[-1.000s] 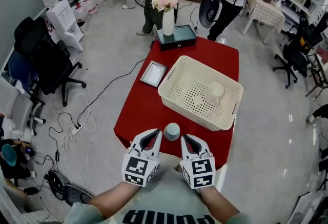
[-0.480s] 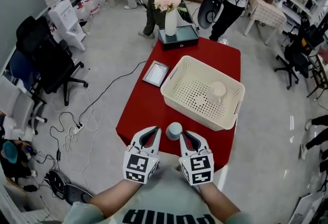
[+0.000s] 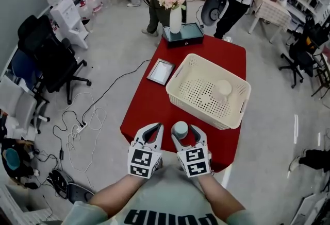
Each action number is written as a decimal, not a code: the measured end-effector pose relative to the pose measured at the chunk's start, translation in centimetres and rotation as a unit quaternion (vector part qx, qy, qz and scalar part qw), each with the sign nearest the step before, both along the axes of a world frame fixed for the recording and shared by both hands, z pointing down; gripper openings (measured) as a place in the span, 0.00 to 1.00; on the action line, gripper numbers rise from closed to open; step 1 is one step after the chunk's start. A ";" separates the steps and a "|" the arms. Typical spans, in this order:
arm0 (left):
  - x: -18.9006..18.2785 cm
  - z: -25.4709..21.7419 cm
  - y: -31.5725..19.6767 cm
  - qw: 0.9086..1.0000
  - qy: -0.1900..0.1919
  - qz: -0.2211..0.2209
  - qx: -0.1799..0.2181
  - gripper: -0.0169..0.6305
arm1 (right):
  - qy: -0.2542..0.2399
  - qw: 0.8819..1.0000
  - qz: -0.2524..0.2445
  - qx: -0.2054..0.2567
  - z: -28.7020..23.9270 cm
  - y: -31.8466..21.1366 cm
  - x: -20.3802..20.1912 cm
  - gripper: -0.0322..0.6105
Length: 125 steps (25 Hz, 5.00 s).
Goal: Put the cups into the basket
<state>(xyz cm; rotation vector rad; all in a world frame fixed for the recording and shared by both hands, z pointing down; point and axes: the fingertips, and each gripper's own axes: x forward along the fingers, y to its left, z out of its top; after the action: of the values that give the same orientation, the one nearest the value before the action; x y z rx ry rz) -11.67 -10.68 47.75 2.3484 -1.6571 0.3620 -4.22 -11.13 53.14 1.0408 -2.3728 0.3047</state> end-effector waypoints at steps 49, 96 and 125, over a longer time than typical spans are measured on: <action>2.3 -5.0 -9.6 0.999 0.013 0.018 0.040 0.04 | -0.091 0.995 0.025 0.008 -10.5 -10.7 2.2 0.52; 3.2 -0.9 -15.1 0.999 0.005 0.032 -0.022 0.04 | 0.097 0.983 -0.141 -0.057 4.8 -21.8 1.5 0.53; 5.2 -2.3 -8.3 0.990 0.026 0.137 0.019 0.04 | -0.040 0.993 0.097 0.049 -7.4 -8.3 6.6 0.18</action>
<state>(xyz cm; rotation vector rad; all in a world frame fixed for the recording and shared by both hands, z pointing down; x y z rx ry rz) -6.44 -19.01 45.48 2.5963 -1.3303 0.3192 2.42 -19.40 45.78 1.3329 -2.3802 0.3072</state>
